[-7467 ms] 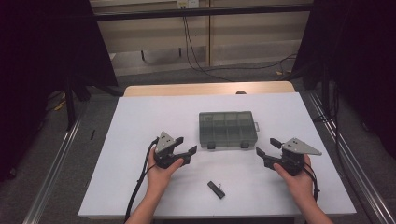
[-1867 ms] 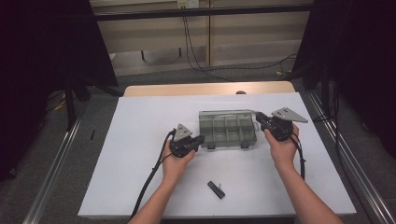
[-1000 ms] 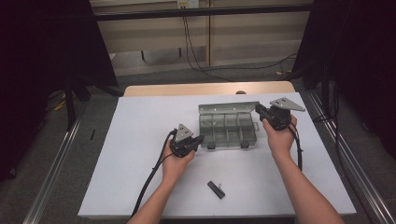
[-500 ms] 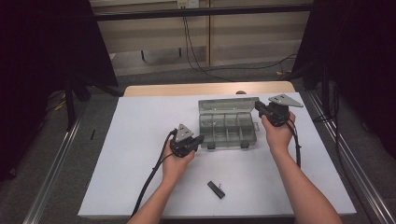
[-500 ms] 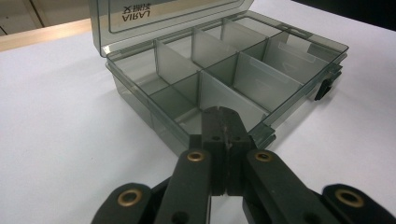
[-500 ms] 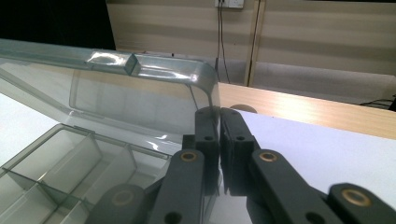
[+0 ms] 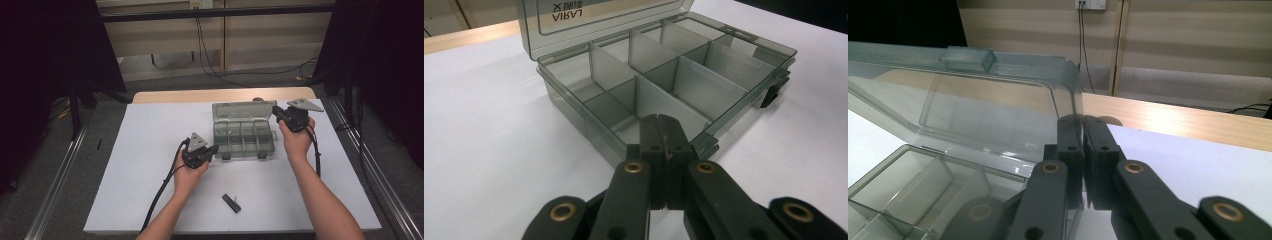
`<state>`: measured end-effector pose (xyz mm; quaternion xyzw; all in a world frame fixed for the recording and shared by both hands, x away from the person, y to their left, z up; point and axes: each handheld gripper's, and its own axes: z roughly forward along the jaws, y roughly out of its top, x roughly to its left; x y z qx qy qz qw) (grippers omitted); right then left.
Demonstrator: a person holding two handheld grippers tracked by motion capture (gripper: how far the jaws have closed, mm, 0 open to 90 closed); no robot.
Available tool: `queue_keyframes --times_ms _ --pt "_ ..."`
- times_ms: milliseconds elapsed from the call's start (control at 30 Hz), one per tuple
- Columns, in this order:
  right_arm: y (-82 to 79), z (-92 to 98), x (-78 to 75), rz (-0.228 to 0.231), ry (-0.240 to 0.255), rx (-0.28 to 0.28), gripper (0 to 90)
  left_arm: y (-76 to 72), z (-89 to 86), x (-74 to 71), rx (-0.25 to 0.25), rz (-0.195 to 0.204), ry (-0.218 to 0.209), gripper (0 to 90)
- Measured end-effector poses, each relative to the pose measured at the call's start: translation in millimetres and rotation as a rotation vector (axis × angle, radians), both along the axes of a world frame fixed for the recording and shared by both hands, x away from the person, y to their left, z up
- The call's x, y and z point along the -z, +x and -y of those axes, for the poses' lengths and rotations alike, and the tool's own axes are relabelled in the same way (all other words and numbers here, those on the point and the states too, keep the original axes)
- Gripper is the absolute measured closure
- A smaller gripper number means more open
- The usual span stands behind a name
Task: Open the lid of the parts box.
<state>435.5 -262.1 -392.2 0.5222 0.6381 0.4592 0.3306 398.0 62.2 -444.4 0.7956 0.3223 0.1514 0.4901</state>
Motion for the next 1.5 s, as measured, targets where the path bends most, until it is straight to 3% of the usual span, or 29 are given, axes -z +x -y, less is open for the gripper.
queue_keyframes --times_ms 1500 --pt "21.7 -2.8 -1.9 -0.02 -0.009 0.032 88.1 0.9 -0.3 0.1 0.0 -0.003 -0.006 90.0"
